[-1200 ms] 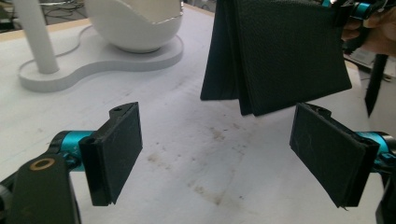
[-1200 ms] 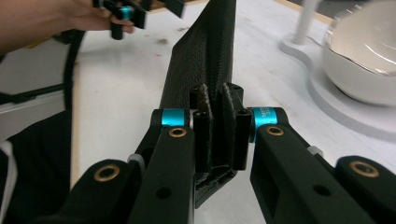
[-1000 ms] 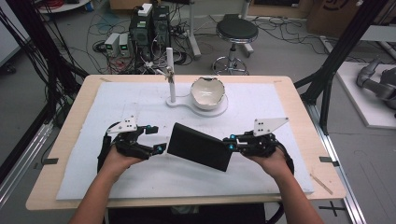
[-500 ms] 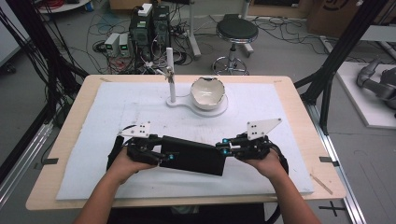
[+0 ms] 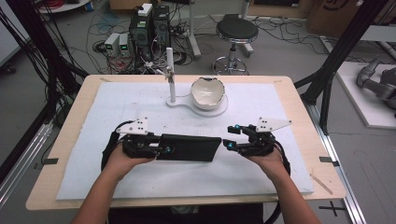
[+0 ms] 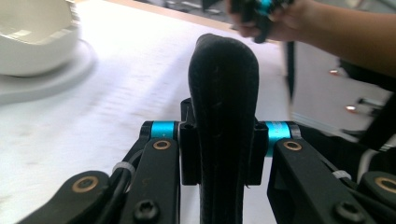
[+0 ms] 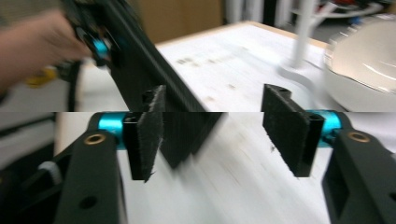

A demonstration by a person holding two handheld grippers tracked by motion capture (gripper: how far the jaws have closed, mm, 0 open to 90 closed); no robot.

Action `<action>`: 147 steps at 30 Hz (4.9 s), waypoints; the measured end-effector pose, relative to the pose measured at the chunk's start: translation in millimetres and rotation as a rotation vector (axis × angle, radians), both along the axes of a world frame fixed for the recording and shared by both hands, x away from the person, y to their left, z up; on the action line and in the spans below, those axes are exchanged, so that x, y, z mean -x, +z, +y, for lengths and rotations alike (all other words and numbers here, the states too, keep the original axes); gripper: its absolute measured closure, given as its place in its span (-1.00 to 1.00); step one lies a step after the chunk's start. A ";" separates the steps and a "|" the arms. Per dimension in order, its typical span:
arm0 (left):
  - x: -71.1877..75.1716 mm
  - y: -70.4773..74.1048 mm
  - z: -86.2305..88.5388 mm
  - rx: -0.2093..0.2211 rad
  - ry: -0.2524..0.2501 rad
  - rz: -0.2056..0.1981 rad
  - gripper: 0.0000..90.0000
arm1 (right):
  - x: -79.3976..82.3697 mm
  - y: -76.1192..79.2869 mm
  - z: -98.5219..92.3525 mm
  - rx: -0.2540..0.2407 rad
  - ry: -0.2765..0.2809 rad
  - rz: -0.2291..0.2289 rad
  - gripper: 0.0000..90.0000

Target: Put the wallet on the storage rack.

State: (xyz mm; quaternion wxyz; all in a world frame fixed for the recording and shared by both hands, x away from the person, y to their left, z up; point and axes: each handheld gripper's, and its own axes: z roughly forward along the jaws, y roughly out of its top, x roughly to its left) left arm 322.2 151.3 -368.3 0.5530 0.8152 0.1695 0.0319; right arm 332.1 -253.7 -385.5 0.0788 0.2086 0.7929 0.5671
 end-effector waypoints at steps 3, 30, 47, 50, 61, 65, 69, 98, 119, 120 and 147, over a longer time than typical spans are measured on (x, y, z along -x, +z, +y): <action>-2.9 10.5 2.7 -0.009 0.027 -0.018 0.64 | 2.4 -4.2 -3.3 0.066 -0.042 0.000 -0.19; -90.8 147.8 -41.7 -0.246 0.168 -0.170 0.64 | 5.6 -26.0 -36.4 0.176 -0.185 0.031 -0.51; -148.9 116.7 -89.9 -0.389 0.258 -0.085 0.64 | 3.8 -28.3 -42.1 0.162 -0.192 0.034 -0.51; -153.8 109.6 -95.2 -0.398 0.262 -0.072 0.63 | 2.7 -29.2 -42.3 0.165 -0.189 0.039 -0.51; -170.7 81.7 -117.9 -0.425 0.289 -0.036 0.60 | 2.2 -30.0 -41.5 0.160 -0.183 0.046 -0.51; -172.4 79.8 -121.1 -0.430 0.299 -0.051 0.51 | 2.0 -31.3 -41.2 0.163 -0.173 0.054 -0.52; -172.3 83.5 -119.6 -0.425 0.335 -0.072 0.31 | 2.4 -31.0 -41.1 0.161 -0.168 0.053 -0.52; -151.2 97.8 -99.3 -0.426 0.455 -0.293 0.33 | 4.0 -31.3 -37.4 0.171 -0.159 0.055 -0.52; -161.0 89.8 -113.0 -0.523 0.546 -0.410 0.64 | 1.3 -33.5 -37.8 0.173 -0.157 0.064 -0.52; -161.8 89.5 -113.2 -0.522 0.547 -0.410 0.64 | 1.1 -33.7 -37.8 0.175 -0.158 0.061 -0.52; -153.1 91.7 -106.1 -0.445 0.527 -0.381 0.20 | 2.4 -33.5 -36.4 0.169 -0.163 0.059 -0.52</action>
